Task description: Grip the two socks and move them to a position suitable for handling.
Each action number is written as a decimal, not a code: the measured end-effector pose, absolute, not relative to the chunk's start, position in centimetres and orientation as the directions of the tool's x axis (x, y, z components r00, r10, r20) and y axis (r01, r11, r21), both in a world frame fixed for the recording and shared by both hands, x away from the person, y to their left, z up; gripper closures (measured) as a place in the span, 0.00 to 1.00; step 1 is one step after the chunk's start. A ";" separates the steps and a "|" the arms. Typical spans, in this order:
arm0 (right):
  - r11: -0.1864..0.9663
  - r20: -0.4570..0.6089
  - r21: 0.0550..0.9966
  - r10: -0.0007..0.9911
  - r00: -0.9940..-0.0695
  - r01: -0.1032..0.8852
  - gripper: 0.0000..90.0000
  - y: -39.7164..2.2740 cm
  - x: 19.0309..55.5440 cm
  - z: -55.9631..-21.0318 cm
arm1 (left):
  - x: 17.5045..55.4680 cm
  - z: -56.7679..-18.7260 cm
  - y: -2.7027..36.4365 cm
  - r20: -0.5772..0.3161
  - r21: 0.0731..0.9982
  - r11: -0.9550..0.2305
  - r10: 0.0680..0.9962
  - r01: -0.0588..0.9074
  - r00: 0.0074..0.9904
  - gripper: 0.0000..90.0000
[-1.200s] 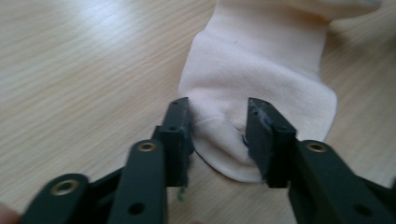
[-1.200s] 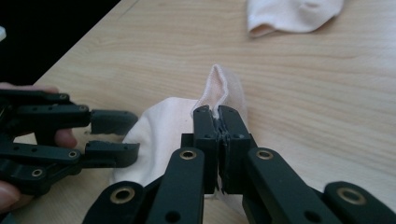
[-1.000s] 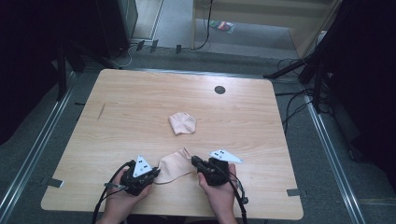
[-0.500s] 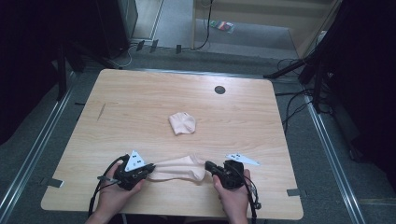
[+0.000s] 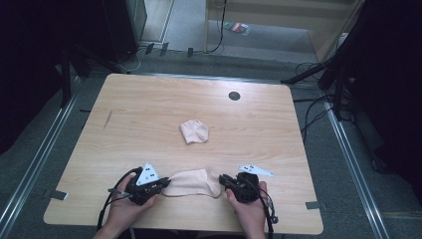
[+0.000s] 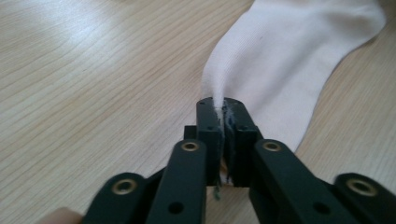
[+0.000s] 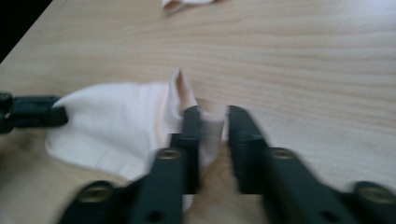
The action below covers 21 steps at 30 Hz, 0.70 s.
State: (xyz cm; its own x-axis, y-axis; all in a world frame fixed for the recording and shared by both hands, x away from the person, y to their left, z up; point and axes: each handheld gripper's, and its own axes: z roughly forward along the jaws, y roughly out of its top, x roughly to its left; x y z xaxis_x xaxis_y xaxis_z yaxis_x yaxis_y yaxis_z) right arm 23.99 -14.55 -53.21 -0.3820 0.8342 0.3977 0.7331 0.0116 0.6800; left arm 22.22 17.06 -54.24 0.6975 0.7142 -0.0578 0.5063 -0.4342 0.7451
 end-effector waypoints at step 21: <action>0.084 0.282 0.772 0.843 -0.458 0.630 0.52 -14.0 24.1 -52.9 | 23.0 -53.9 20.1 -0.110 0.830 -0.248 0.806 0.500 0.581 0.31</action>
State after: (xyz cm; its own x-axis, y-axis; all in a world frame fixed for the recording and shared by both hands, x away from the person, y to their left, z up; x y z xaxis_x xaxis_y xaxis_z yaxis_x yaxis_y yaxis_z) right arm 24.06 -14.00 -52.92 -0.4580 0.8429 0.2825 0.6301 0.0836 0.7720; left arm 22.99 20.06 -53.86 0.5814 0.8062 -0.1099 0.5001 -0.2476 0.8298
